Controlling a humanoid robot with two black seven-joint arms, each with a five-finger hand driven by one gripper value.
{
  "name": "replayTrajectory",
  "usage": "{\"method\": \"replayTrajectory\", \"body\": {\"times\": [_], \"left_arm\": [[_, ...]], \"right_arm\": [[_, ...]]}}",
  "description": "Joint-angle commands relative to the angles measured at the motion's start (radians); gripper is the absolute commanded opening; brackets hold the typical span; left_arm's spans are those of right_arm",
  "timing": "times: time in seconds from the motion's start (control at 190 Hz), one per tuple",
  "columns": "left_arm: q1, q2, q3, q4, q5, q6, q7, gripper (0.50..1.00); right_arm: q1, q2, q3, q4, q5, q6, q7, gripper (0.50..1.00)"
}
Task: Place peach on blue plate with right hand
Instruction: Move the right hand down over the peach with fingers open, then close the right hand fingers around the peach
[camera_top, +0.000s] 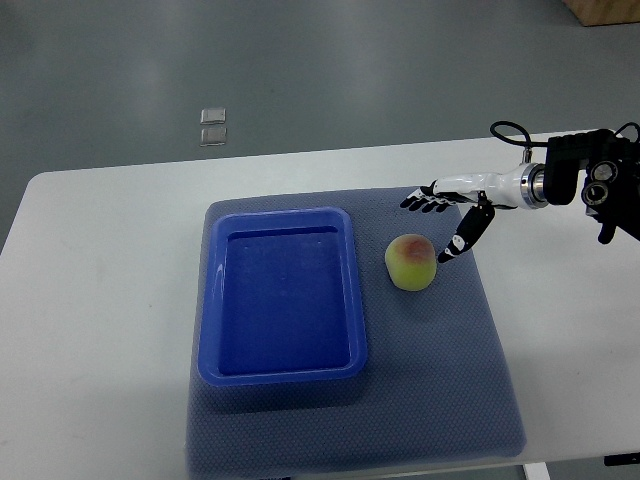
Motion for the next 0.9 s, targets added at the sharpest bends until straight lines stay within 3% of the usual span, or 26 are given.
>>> {"method": "replayTrajectory", "body": {"times": [0.0,0.776,0.887,0.897], "left_arm": [[0.000,0.000,0.000,0.000,0.000,0.000,0.000,1.000],[0.000,0.000,0.000,0.000,0.000,0.000,0.000,1.000],[0.000,0.000,0.000,0.000,0.000,0.000,0.000,1.000],[0.000,0.000,0.000,0.000,0.000,0.000,0.000,1.000]], "right_arm": [[-0.006,0.003,-0.001,-0.001,0.001,0.000,0.001,0.928],[-0.037,0.072,-0.058,-0.002,-0.044,0.000,0.010,0.913],[-0.037,0.072,-0.058,-0.002,-0.044,0.000,0.010,0.887],[-0.037,0.072,-0.058,-0.003,-0.045,0.000,0.010,0.862]]}}
